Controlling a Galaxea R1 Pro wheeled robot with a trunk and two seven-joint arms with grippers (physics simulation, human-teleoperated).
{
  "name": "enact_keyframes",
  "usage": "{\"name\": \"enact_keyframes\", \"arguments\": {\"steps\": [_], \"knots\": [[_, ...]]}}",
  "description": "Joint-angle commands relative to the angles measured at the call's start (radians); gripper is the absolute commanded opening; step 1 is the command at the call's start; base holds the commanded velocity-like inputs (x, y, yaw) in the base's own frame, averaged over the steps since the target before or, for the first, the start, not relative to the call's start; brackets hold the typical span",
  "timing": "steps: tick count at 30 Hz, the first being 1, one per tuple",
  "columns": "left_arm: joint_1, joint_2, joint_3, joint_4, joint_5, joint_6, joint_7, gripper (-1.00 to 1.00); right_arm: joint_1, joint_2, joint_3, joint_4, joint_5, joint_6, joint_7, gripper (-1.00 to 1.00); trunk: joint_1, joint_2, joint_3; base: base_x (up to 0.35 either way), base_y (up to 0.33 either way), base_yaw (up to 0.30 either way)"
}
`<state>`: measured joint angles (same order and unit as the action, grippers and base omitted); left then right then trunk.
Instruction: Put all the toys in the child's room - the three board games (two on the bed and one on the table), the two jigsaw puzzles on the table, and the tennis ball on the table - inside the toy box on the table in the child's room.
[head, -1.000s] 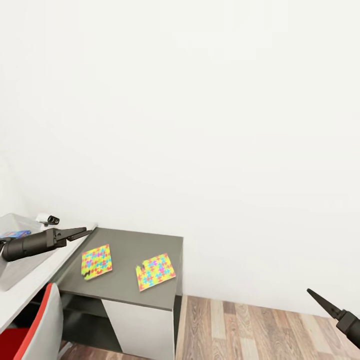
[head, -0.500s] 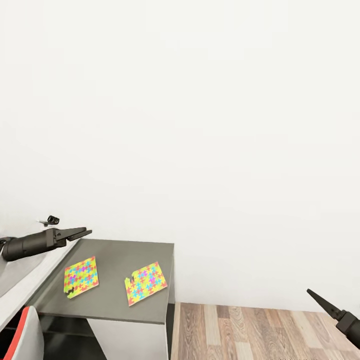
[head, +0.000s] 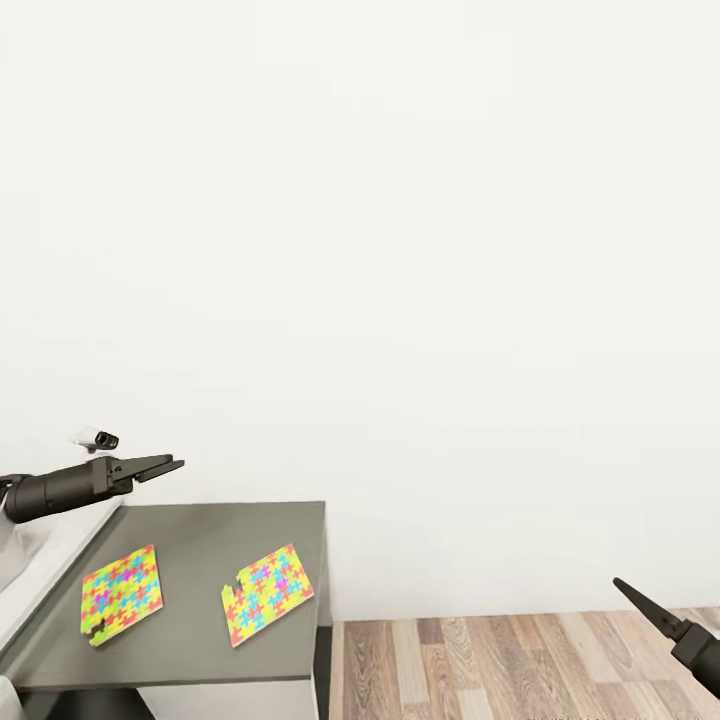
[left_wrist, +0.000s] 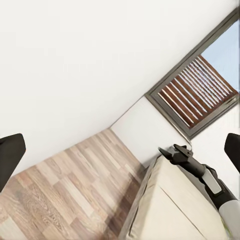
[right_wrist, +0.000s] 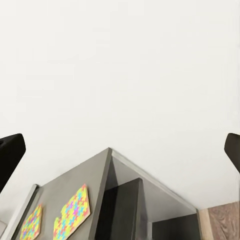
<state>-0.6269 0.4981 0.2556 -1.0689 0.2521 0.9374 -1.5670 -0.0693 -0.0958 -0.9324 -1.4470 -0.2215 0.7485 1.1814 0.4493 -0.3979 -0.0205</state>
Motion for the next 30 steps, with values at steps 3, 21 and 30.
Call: {"name": "enact_keyframes", "arguments": {"steps": [3, 21, 30], "knots": [[0.0, 0.0, 0.0, 0.0, 0.0, 0.011, -0.004, 1.0, -0.001, 0.0, 0.0, -0.001, -0.002, 0.005, 0.002, 1.0, 0.001, -0.002, 0.001, 0.016, 0.007, -0.182], [0.0, 0.0, -0.001, 0.0, -0.001, 0.011, -0.004, 1.0, -0.001, 0.001, 0.003, -0.006, -0.001, 0.006, 0.0, 1.0, 0.001, -0.002, 0.003, 0.027, 0.03, -0.029], [0.0, -0.001, -0.005, 0.0, -0.003, 0.012, -0.004, 1.0, -0.001, 0.001, 0.04, -0.008, 0.005, 0.006, -0.003, 1.0, 0.001, -0.002, 0.003, 0.001, 0.001, -0.001]]}}
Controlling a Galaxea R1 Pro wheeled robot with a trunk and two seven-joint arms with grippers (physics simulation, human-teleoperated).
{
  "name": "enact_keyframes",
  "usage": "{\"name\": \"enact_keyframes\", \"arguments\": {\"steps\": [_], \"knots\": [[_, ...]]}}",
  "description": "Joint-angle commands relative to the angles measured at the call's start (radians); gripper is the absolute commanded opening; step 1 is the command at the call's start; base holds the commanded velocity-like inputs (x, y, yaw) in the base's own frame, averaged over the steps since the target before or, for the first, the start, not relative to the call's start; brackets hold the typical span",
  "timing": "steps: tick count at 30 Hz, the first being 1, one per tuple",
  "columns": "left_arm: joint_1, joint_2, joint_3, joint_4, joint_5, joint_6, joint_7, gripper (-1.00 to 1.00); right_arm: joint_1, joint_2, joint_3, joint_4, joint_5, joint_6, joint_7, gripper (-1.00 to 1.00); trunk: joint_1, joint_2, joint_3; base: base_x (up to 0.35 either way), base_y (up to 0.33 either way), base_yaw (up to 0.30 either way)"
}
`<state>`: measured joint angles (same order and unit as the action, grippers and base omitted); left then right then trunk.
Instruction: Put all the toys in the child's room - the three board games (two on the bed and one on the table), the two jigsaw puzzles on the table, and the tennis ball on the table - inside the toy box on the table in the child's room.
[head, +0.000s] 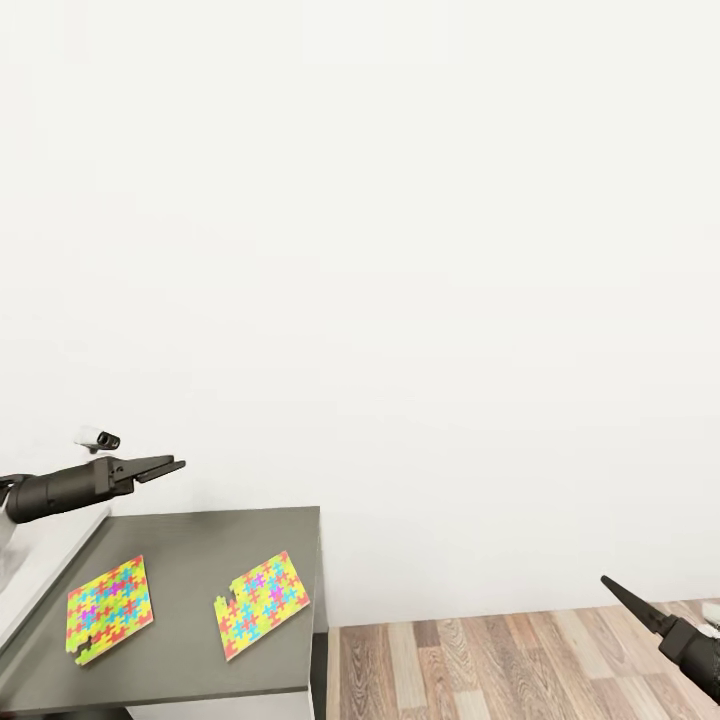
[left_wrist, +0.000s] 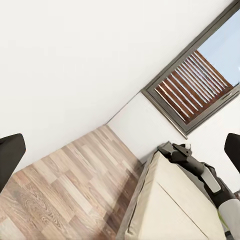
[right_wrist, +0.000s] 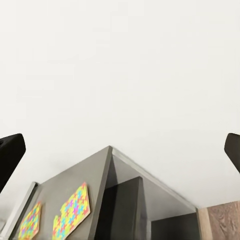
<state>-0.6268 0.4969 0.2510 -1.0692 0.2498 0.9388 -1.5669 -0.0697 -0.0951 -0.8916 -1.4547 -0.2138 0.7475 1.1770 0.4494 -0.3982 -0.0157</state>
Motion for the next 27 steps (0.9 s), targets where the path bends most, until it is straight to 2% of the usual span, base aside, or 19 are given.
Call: {"name": "enact_keyframes", "arguments": {"steps": [1, 4, 6, 8, 13, 14, 18, 19, 23, 24, 27], "knots": [[-0.001, 0.0, -0.003, 0.0, -0.002, 0.011, -0.004, 1.0, -0.001, 0.0, 0.007, 0.0, -0.001, 0.007, 0.001, 1.0, 0.001, -0.002, -0.002, 0.0, 0.0, 0.0], [-0.001, -0.006, -0.018, 0.0, -0.016, 0.012, -0.004, 1.0, -0.005, 0.0, 0.028, -0.001, 0.004, 0.017, -0.006, 1.0, 0.001, -0.002, -0.002, 0.0, 0.0, 0.0], [-0.001, -0.015, -0.031, 0.002, -0.036, 0.014, 0.036, 1.0, -0.007, 0.0, 0.04, -0.001, 0.007, 0.032, -0.017, 1.0, 0.001, -0.002, -0.002, 0.0, 0.0, 0.0], [-0.003, -0.038, -0.048, 0.003, -0.072, 0.016, 0.125, 1.0, -0.008, 0.0, 0.058, -0.001, 0.009, 0.056, -0.053, 1.0, 0.001, -0.002, -0.002, 0.0, 0.0, 0.0], [-0.01, -0.1, -0.059, 0.011, -0.112, 0.017, 0.311, 1.0, -0.01, 0.0, 0.105, -0.002, 0.01, 0.084, -0.158, 1.0, 0.001, -0.002, -0.002, 0.0, 0.0, 0.0], [-0.014, -0.124, -0.061, 0.019, -0.121, 0.017, 0.395, 1.0, -0.01, 0.0, 0.132, -0.002, 0.01, 0.089, -0.204, 1.0, 0.001, -0.002, -0.002, 0.0, 0.0, 0.0], [-0.026, -0.17, -0.064, 0.046, -0.133, 0.015, 0.583, 1.0, -0.011, 0.0, 0.189, -0.004, 0.01, 0.093, -0.291, 1.0, 0.001, -0.002, -0.002, 0.0, 0.0, 0.0], [-0.034, -0.193, -0.065, 0.066, -0.136, 0.013, 0.68, 1.0, -0.012, 0.0, 0.217, -0.007, 0.009, 0.094, -0.331, 1.0, 0.001, -0.002, -0.002, 0.0, 0.0, 0.0], [-0.055, -0.227, -0.065, 0.113, -0.139, 0.01, 0.853, 1.0, -0.015, 0.0, 0.273, -0.01, 0.008, 0.095, -0.405, 1.0, 0.001, -0.002, -0.002, 0.0, 0.0, 0.0], [-0.065, -0.238, -0.065, 0.138, -0.139, 0.003, 0.922, 1.0, -0.016, 0.0, 0.301, -0.01, 0.007, 0.096, -0.44, 1.0, 0.001, -0.002, -0.002, 0.0, 0.0, 0.0], [-0.077, -0.254, -0.067, 0.174, -0.139, -0.02, 0.999, 1.0, -0.024, 0.0, 0.338, -0.008, 0.006, 0.096, -0.488, 1.0, 0.001, -0.002, -0.002, 0.0, 0.0, 0.0]]}}
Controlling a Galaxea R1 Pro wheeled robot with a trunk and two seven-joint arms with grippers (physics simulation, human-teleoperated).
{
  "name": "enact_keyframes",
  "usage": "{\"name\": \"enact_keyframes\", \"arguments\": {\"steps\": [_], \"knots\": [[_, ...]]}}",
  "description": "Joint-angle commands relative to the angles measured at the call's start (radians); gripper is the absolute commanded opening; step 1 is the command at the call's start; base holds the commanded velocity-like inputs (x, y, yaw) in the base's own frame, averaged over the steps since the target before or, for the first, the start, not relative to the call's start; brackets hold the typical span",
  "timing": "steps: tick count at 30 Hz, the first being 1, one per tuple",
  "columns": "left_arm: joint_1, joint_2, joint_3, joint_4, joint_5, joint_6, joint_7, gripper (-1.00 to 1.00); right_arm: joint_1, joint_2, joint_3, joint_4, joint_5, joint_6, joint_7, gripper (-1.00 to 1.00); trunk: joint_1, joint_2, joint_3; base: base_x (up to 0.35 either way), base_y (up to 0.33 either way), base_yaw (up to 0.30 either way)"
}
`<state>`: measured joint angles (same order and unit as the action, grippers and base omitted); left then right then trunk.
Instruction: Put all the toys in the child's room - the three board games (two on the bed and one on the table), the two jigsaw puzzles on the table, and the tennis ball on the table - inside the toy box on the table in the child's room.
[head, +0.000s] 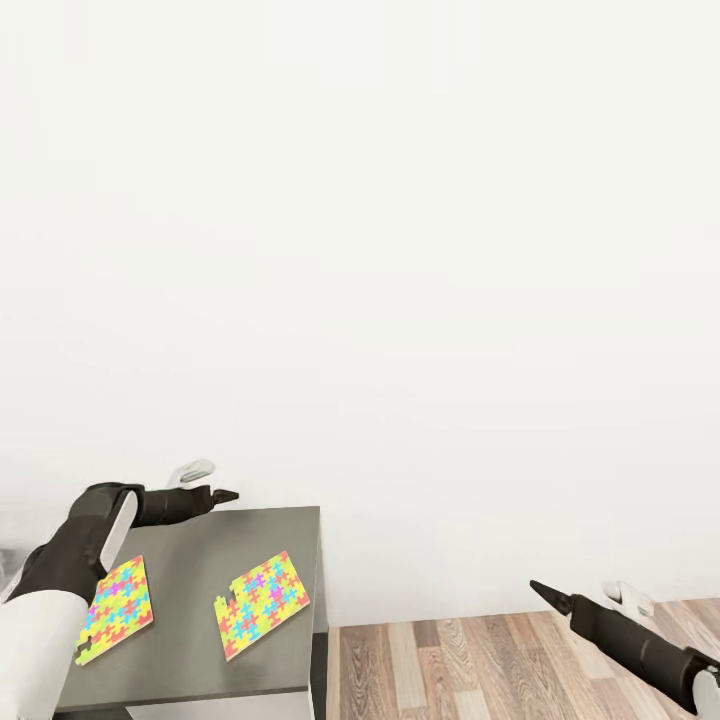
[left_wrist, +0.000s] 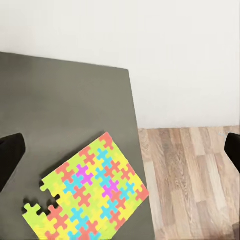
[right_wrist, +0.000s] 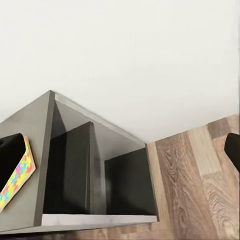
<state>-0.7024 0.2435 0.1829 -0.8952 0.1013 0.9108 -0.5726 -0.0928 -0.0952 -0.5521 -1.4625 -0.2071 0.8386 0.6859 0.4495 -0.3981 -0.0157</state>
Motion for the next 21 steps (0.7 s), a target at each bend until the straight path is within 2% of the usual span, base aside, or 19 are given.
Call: {"name": "enact_keyframes", "arguments": {"steps": [1, 5, 8, 11, 12, 15, 21], "knots": [[-0.004, -0.007, 0.0, 0.012, 0.01, -0.002, 0.023, 1.0, -0.006, 0.0, 0.01, 0.001, -0.001, 0.006, -0.013, 1.0, 0.001, -0.002, -0.002, 0.0, 0.0, 0.0], [-0.02, -0.033, -0.003, 0.062, 0.008, -0.038, 0.078, 1.0, -0.021, 0.001, 0.054, 0.003, -0.004, 0.006, -0.066, 1.0, 0.001, -0.002, -0.002, 0.0, 0.0, 0.0], [-0.034, -0.042, -0.003, 0.1, 0.008, -0.052, 0.103, 1.0, -0.026, 0.001, 0.095, -0.001, -0.006, 0.007, -0.089, 1.0, 0.001, -0.002, -0.002, 0.0, 0.0, 0.0], [-0.049, -0.047, -0.003, 0.153, 0.007, -0.066, 0.122, 1.0, -0.032, 0.002, 0.179, -0.011, -0.008, 0.007, -0.109, 1.0, 0.001, -0.002, -0.002, 0.0, 0.0, 0.0], [-0.05, -0.048, -0.003, 0.162, 0.007, -0.067, 0.125, 1.0, -0.033, 0.002, 0.193, -0.012, -0.009, 0.007, -0.111, 1.0, 0.001, -0.002, -0.002, 0.0, 0.0, 0.0], [-0.053, -0.048, -0.003, 0.188, 0.005, -0.081, 0.133, 1.0, -0.036, 0.002, 0.227, -0.018, -0.012, 0.008, -0.116, 1.0, 0.001, -0.002, -0.002, 0.0, 0.0, 0.0], [-0.055, -0.049, -0.004, 0.203, 0.005, -0.107, 0.138, 1.0, -0.038, 0.002, 0.242, -0.022, -0.014, 0.017, -0.118, 1.0, 0.001, -0.002, -0.002, 0.0, 0.0, 0.0]]}}
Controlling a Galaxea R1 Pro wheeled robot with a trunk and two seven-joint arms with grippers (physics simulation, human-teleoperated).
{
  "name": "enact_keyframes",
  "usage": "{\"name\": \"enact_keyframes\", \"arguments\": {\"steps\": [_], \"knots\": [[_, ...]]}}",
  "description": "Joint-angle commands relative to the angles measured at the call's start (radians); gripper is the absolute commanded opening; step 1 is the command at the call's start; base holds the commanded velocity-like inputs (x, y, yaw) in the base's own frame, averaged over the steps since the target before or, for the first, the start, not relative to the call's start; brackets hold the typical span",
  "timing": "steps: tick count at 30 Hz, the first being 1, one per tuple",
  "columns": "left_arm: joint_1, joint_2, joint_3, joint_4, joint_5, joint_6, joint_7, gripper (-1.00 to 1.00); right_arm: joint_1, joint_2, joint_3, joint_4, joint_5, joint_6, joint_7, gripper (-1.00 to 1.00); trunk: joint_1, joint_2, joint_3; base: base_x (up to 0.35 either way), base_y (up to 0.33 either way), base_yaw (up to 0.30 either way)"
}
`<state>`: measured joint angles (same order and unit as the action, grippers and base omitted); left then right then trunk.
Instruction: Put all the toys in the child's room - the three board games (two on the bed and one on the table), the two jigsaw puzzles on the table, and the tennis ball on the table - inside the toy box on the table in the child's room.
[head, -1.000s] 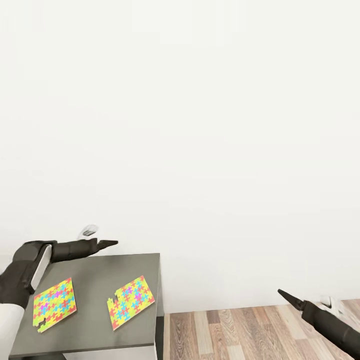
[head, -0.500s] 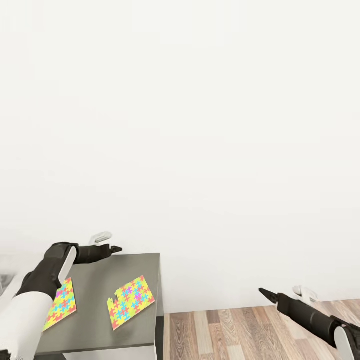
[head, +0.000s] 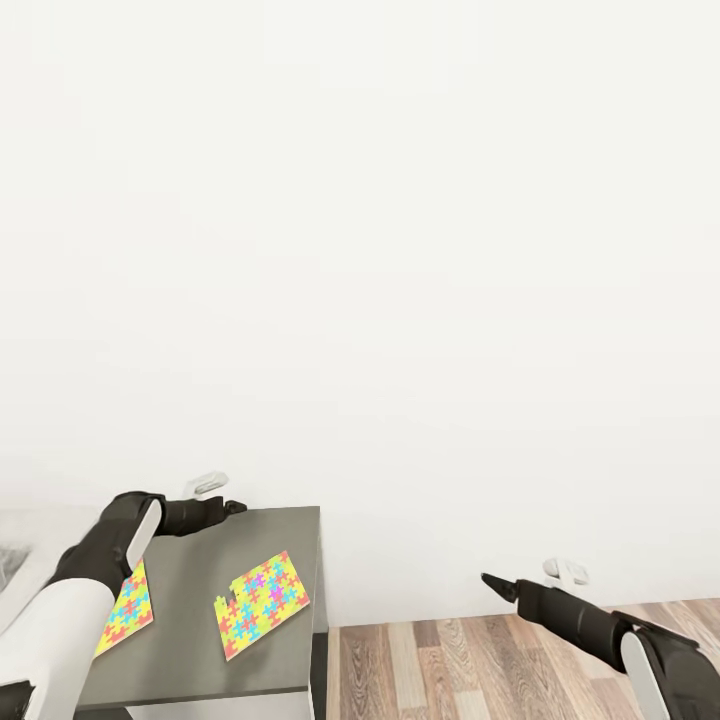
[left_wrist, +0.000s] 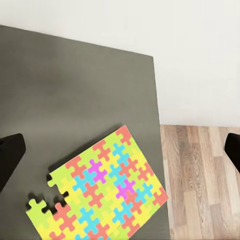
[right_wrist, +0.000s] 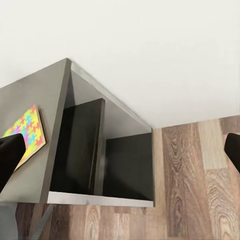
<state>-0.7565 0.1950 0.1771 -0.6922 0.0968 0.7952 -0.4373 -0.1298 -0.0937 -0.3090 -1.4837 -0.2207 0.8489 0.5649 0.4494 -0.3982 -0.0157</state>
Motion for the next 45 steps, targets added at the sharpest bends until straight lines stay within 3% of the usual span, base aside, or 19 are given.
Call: {"name": "enact_keyframes", "arguments": {"steps": [1, 34, 45], "knots": [[-0.001, 0.0, 0.001, 0.003, 0.01, 0.003, 0.004, 1.0, -0.001, 0.0, 0.001, -0.001, -0.002, 0.009, 0.003, 1.0, 0.001, -0.002, -0.002, 0.0, 0.0, 0.0], [-0.003, 0.004, 0.002, 0.077, -0.002, -0.012, 0.058, 1.0, -0.005, -0.001, 0.001, 0.002, -0.003, 0.016, 0.003, 1.0, 0.001, -0.002, -0.002, 0.0, 0.0, 0.0], [-0.002, 0.005, 0.001, 0.086, -0.001, -0.074, 0.057, 1.0, -0.005, -0.001, -0.008, 0.003, -0.003, 0.016, 0.003, 1.0, 0.001, -0.002, -0.009, 0.0, 0.0, 0.0]]}}
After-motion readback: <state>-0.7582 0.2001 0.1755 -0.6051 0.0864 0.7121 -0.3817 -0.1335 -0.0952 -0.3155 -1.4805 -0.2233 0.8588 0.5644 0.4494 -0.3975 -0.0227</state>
